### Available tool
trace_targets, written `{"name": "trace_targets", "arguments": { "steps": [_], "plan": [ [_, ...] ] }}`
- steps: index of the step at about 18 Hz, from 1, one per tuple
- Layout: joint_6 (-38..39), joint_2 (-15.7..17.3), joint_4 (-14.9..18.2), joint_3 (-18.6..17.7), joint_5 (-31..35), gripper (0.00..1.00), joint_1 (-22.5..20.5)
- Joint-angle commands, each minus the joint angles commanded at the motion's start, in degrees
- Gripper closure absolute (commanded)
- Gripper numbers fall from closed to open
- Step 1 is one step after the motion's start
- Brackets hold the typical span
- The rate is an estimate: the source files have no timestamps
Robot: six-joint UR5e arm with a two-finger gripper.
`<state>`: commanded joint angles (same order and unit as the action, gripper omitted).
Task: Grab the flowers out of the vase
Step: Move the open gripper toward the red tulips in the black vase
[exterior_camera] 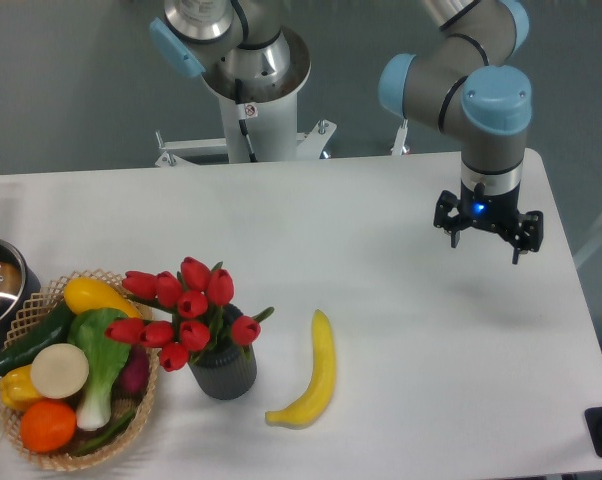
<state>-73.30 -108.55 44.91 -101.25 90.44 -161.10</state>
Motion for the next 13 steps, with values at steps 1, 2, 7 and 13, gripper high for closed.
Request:
{"name": "trace_targets", "arguments": {
  "steps": [1, 2, 7, 13],
  "plan": [
    [0.0, 0.3, 0.0, -0.4, 0.0, 0.00, 0.0],
    [0.1, 0.4, -0.1, -0.6, 0.0, 0.00, 0.1],
    [0.2, 1.0, -0.5, -1.9, -2.4, 0.00, 1.8],
    [1.1, 10.3, -0.8, -10.2, -16.7, 0.00, 2.1]
  ]
}}
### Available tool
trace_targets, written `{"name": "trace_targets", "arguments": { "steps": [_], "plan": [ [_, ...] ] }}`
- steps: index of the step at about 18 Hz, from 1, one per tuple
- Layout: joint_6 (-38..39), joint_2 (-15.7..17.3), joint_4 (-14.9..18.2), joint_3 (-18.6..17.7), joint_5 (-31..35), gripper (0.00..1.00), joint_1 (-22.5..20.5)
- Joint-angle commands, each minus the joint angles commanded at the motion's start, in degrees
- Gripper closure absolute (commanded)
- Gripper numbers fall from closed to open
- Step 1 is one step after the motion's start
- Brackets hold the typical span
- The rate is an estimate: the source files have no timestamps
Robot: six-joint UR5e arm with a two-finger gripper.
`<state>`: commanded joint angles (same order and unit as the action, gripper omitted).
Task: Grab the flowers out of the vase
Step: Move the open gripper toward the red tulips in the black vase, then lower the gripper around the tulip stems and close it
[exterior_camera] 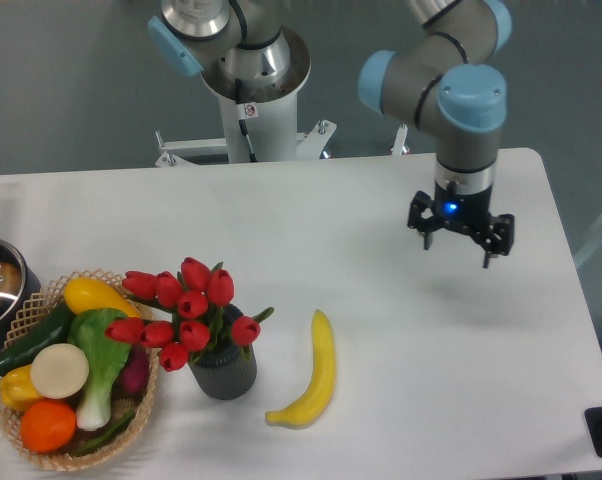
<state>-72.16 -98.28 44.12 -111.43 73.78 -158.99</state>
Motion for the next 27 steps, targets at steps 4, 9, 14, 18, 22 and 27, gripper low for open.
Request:
{"name": "trace_targets", "arguments": {
  "steps": [4, 9, 14, 18, 22, 27],
  "plan": [
    [2.2, 1.5, 0.0, -0.8, -14.2, 0.00, 0.7],
    [8.9, 1.4, 0.0, -0.5, -28.8, 0.00, 3.5],
    [9.1, -1.4, -0.1, 0.0, -35.9, 0.00, 7.3],
    [9.1, -3.1, -0.1, 0.9, -40.6, 0.00, 7.5],
    [9.2, -6.1, -0.2, 3.4, -40.7, 0.00, 9.5],
    [9.2, -9.1, -0.2, 5.7, -41.5, 0.00, 12.2]
  ]
}}
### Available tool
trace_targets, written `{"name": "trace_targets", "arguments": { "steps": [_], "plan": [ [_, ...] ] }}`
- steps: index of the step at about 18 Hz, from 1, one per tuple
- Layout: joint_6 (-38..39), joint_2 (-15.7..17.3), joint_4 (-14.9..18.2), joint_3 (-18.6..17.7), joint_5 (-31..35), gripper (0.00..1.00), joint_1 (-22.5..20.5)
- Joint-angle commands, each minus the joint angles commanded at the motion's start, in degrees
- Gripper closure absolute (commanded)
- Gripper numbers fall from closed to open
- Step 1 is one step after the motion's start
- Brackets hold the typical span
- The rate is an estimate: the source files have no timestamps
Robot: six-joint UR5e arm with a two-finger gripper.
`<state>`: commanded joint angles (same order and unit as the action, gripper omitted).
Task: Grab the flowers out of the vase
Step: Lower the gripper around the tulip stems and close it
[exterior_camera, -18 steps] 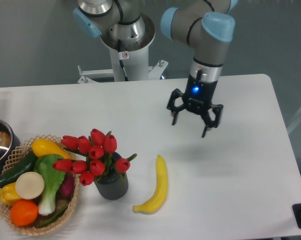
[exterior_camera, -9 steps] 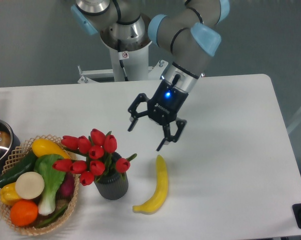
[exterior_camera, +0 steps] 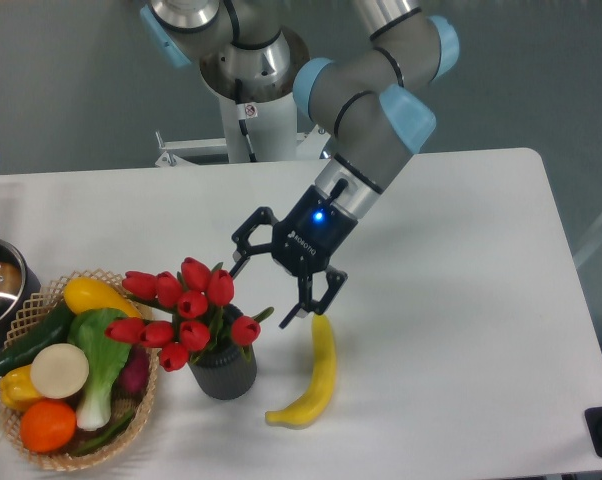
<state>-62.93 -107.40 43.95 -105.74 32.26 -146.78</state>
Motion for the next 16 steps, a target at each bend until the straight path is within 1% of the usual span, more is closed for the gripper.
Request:
{"name": "trace_targets", "arguments": {
  "steps": [5, 11, 12, 13, 14, 15, 16],
  "plan": [
    [-0.2, -1.3, -0.1, 0.4, -1.4, 0.00, 1.8],
    [-0.3, -1.3, -0.1, 0.4, -1.7, 0.00, 2.6],
    [-0.3, -1.3, -0.1, 0.4, -1.7, 0.03, 2.6],
    [-0.3, -1.2, 0.0, 0.4, -1.7, 0.12, 2.6],
    [-0.3, -1.2, 0.0, 0.4, -1.7, 0.28, 2.6],
    [-0.4, -1.2, 0.0, 0.4, -1.7, 0.47, 2.6],
    [-0.4, -1.2, 0.0, 0.4, -1.4, 0.70, 2.6]
  ]
}}
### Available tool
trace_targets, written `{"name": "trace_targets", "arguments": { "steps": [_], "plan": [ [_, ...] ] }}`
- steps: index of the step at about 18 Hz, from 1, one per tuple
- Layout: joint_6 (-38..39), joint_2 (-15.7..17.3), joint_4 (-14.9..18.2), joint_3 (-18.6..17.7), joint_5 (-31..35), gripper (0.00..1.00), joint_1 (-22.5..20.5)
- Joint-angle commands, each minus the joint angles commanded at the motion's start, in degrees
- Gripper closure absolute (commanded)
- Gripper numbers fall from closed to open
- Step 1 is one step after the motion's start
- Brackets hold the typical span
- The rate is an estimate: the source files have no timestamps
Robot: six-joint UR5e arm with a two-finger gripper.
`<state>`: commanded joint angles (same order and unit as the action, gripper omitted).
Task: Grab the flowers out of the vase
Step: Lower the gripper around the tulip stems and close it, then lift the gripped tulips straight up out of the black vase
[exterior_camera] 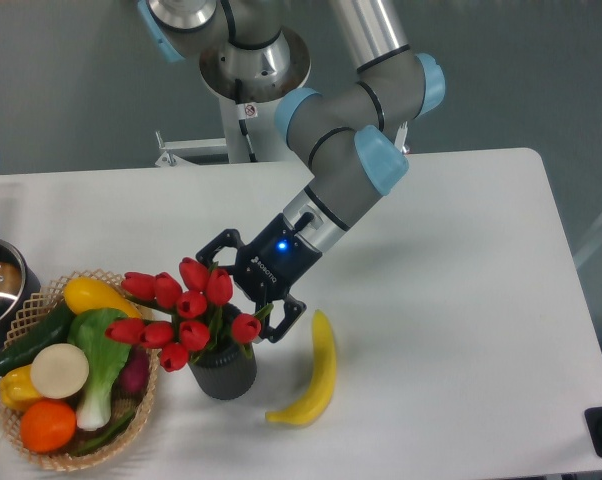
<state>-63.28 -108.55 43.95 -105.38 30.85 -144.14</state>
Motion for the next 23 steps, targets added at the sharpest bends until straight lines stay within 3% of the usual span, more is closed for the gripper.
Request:
{"name": "trace_targets", "arguments": {
  "steps": [1, 2, 10, 14, 17, 23],
  "plan": [
    [-0.2, 0.0, 0.0, -0.2, 0.1, 0.90, 0.0],
    [-0.2, 0.2, 0.0, -0.1, 0.2, 1.00, -0.1],
    [0.4, 1.6, 0.0, -0.1, -0.1, 1.00, -0.4],
    [1.7, 4.7, 0.0, -0.5, -0.8, 1.00, -0.2],
    [4.3, 6.8, 0.0, 0.7, -3.2, 1.00, -0.5],
    [6.9, 7.2, 0.0, 5.6, -4.2, 1.00, -1.8]
  ]
}}
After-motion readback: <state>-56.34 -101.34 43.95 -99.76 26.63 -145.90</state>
